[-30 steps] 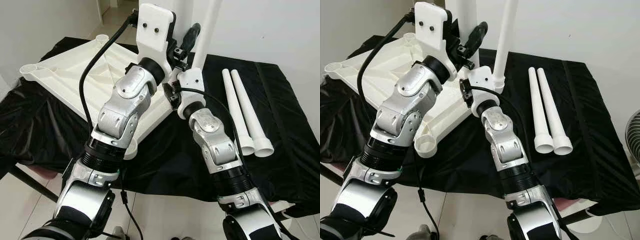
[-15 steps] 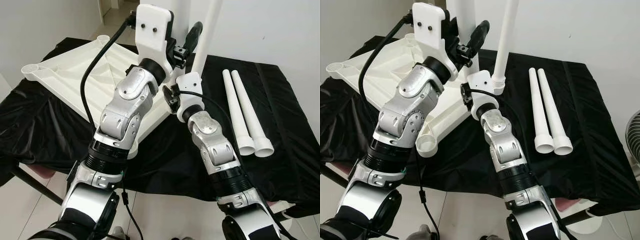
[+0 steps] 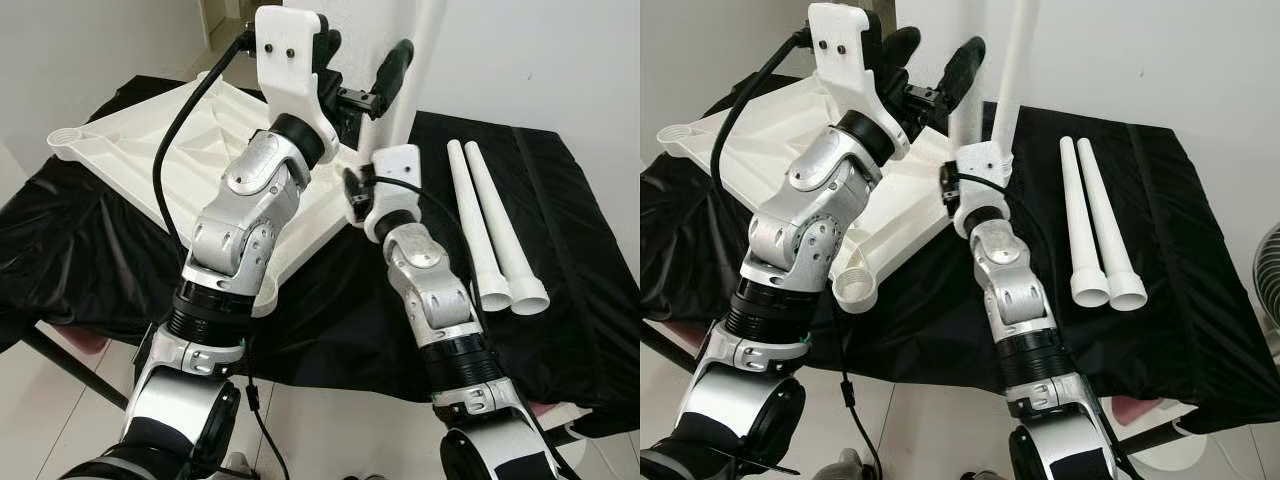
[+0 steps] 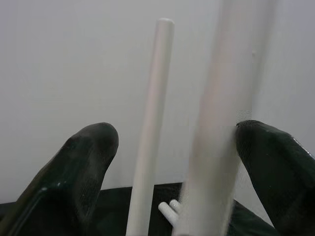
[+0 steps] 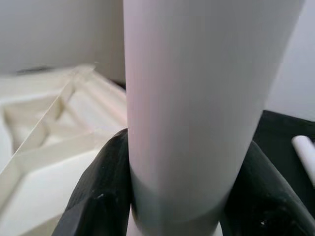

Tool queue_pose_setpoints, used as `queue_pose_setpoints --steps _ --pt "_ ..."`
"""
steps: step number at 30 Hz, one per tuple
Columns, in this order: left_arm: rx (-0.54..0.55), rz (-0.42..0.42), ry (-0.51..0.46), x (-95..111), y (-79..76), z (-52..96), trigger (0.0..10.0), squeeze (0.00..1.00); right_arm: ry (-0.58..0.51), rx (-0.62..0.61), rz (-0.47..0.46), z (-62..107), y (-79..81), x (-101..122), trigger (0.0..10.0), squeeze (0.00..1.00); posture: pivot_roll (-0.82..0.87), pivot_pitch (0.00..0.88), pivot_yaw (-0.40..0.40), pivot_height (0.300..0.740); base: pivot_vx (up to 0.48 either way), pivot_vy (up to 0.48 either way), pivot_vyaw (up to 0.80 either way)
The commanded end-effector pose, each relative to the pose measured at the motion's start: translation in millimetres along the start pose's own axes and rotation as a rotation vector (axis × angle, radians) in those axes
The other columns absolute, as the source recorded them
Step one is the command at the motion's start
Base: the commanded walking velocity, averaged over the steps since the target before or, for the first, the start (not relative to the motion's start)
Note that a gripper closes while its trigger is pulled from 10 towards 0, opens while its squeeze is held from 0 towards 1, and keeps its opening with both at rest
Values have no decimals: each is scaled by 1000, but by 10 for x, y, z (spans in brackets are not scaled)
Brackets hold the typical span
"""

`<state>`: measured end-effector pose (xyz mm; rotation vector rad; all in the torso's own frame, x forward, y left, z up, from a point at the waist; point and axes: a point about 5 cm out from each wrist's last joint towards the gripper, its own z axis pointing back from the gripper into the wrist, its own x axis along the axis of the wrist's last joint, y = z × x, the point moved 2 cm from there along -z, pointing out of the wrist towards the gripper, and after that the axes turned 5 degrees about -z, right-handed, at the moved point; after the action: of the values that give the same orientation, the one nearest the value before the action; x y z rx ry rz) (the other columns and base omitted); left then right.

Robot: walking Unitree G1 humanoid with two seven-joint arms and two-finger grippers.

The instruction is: Building children table

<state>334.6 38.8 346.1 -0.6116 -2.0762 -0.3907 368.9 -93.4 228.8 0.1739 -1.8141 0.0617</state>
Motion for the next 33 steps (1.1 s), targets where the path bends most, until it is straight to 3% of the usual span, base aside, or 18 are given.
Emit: queue_pose_setpoints --steps 1,3,5,8,9,10,14,15,19,23,27,33 --pt "39 -17 39 -66 120 71 10000 0 -46 -41 -46 28 -89 44 10000 0 154 46 -26 740 0 0 0" --pt "50 -38 57 -108 173 112 10000 0 -61 -45 -47 44 -110 58 10000 0 154 49 -26 740 0 0 0" --pt "88 -121 152 -308 360 292 10000 0 -99 -37 -63 118 -159 80 10000 0 152 55 -27 740 0 0 0" --pt "100 -168 195 -396 432 380 10000 0 -113 -32 -72 151 -179 89 10000 0 152 56 -26 740 0 0 0" --pt "103 -203 230 -468 478 451 10000 0 -123 -27 -80 176 -192 97 10000 0 152 56 -26 740 0 0 0" --pt "91 -281 307 -645 549 617 10000 0 -150 -10 -97 225 -203 127 10000 0 152 60 -26 740 0 0 0" --pt "51 -291 408 -823 570 758 10000 0 -173 4 -106 251 -207 162 10000 0 154 61 -27 740 0 0 0" --pt "32 -331 462 -898 584 832 10000 0 -194 14 -116 261 -208 184 10000 0 154 61 -27 740 0 0 0" --pt "-22 -293 555 -1028 565 935 10000 0 -225 33 -123 276 -204 226 10000 0 157 68 -26 740 0 0 0" --pt "-54 -296 597 -1092 557 994 10000 0 -240 45 -130 295 -200 250 10000 0 156 69 -25 740 0 0 0" --pt "-205 -357 647 -1149 494 1162 10000 0 -250 53 -130 328 -227 269 10000 0 152 75 -25 740 0 0 0" --pt "-316 -369 711 -1170 501 1347 10000 0 -257 55 -120 338 -266 281 10000 0 148 78 -26 740 0 0 0"
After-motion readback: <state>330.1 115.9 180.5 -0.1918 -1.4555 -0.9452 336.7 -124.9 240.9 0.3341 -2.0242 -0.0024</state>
